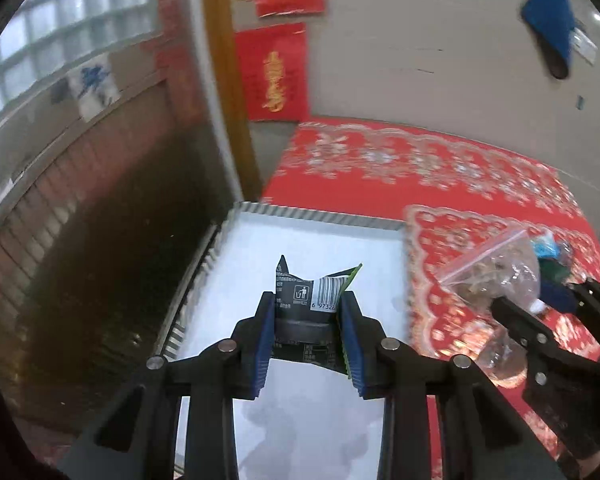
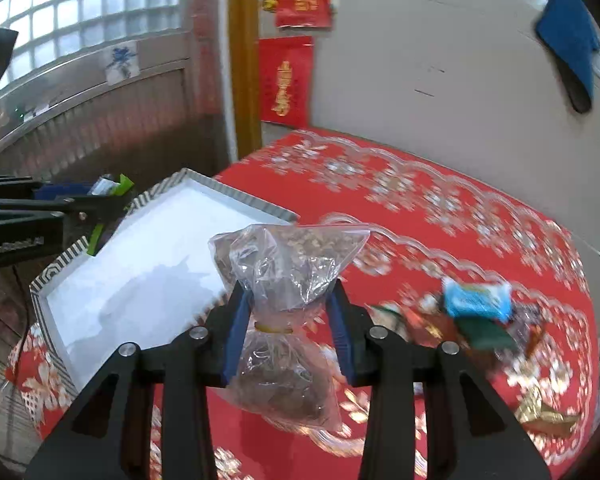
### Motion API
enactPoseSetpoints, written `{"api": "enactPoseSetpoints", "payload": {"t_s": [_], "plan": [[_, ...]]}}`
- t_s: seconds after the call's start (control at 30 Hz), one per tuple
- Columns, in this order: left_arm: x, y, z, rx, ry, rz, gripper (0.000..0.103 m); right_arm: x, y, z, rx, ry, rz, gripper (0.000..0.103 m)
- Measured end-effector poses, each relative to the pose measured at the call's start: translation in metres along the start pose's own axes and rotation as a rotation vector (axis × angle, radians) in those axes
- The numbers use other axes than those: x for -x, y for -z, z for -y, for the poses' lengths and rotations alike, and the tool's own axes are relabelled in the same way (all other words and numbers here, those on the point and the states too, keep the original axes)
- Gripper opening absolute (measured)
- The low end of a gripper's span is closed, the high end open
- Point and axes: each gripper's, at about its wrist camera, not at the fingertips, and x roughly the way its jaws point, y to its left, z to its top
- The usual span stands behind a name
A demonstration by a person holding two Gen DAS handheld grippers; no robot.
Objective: Organize snacks
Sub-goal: 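Carry both held snacks into the white striped tray and open both tools, then move both open tools back to the snack pile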
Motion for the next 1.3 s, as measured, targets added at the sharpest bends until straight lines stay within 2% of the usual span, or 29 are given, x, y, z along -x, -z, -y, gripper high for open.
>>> {"api": "enactPoseSetpoints", "payload": {"t_s": [0.37,0.6,0.77,0.87,0.93,0.97,1.03,1.13,1.23,1.3], "plan": [[-0.087,-0.019,-0.046,0.103,-0.039,-0.083,0.032,-0.073,-0.045,-0.043,0.058,-0.025,-0.055,0.036],[-0.125,-0.022,-0.062,0.138,-0.075,-0.123,0.032,-0.126,-0.055,-0.064,0.077,-0.041,-0.117,0.036],[-0.141,-0.016,-0.064,0.137,-0.100,-0.146,0.033,-0.149,-0.054,-0.071,0.080,-0.060,-0.154,0.036],[-0.149,-0.014,-0.062,0.137,-0.110,-0.170,0.039,-0.160,-0.048,-0.075,0.099,-0.059,-0.180,0.036],[-0.150,-0.013,-0.061,0.131,-0.118,-0.167,0.052,-0.167,-0.043,-0.076,0.094,-0.086,-0.206,0.037],[-0.150,-0.013,-0.060,0.132,-0.121,-0.170,0.056,-0.168,-0.042,-0.075,0.085,-0.105,-0.210,0.037],[-0.148,-0.012,-0.059,0.133,-0.098,-0.172,0.070,-0.170,-0.039,-0.073,0.064,-0.130,-0.218,0.042],[-0.138,-0.010,-0.057,0.130,-0.116,-0.161,0.072,-0.165,-0.040,-0.069,0.045,-0.146,-0.199,0.052],[-0.127,-0.013,-0.053,0.100,-0.182,-0.184,0.080,-0.147,-0.042,-0.067,0.043,-0.150,-0.149,0.055],[-0.118,-0.014,-0.045,0.047,-0.290,-0.167,0.080,-0.136,-0.043,-0.067,0.047,-0.152,-0.124,0.058]]}}
